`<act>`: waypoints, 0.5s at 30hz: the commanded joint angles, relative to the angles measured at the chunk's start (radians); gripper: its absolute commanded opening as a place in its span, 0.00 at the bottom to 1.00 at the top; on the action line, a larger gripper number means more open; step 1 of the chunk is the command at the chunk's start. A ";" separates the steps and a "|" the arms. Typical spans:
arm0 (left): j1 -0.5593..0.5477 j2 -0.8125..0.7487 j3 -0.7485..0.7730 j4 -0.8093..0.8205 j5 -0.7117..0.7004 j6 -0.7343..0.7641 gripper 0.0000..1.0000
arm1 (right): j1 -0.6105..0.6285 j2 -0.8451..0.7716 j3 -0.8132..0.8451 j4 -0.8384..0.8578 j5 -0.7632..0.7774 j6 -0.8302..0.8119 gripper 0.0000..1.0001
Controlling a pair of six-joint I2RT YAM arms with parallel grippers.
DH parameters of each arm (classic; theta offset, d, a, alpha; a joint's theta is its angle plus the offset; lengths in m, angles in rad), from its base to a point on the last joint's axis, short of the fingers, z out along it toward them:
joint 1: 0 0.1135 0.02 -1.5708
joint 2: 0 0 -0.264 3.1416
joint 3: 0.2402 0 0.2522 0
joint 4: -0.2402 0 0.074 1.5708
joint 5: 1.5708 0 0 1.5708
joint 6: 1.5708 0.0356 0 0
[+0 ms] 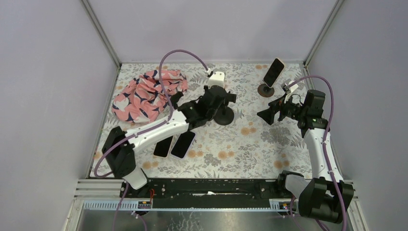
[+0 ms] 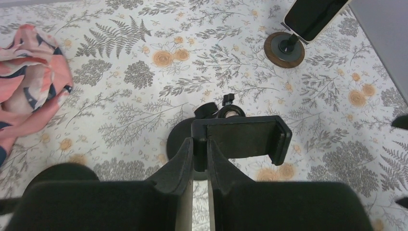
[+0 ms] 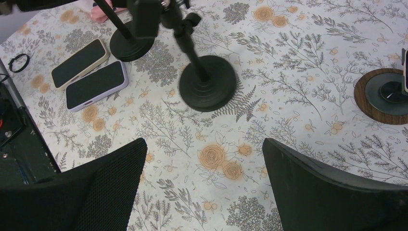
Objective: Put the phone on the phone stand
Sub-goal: Move the phone stand to the center of the board.
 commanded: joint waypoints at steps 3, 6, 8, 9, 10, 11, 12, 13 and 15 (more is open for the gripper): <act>-0.098 -0.172 -0.068 0.030 -0.213 -0.081 0.00 | 0.002 -0.018 0.038 -0.002 -0.017 -0.010 1.00; -0.123 -0.209 -0.095 -0.006 -0.254 -0.166 0.00 | 0.003 -0.017 0.038 -0.002 -0.021 -0.008 1.00; -0.142 -0.223 -0.108 -0.038 -0.280 -0.253 0.00 | 0.002 -0.015 0.037 -0.002 -0.022 -0.007 1.00; -0.154 -0.229 -0.116 -0.054 -0.291 -0.289 0.00 | 0.003 -0.016 0.036 -0.002 -0.022 -0.006 1.00; -0.168 -0.236 -0.125 -0.068 -0.306 -0.324 0.00 | 0.002 -0.015 0.036 -0.002 -0.022 -0.005 1.00; -0.185 -0.248 -0.140 -0.073 -0.332 -0.354 0.00 | 0.004 -0.015 0.036 -0.001 -0.022 -0.005 1.00; -0.202 -0.253 -0.154 -0.073 -0.345 -0.380 0.00 | 0.002 -0.014 0.036 -0.001 -0.023 -0.005 1.00; -0.218 -0.259 -0.169 -0.072 -0.364 -0.407 0.00 | 0.002 -0.014 0.036 -0.001 -0.024 -0.004 1.00; -0.248 -0.263 -0.192 -0.072 -0.400 -0.443 0.00 | 0.003 -0.012 0.036 0.001 -0.025 -0.003 1.00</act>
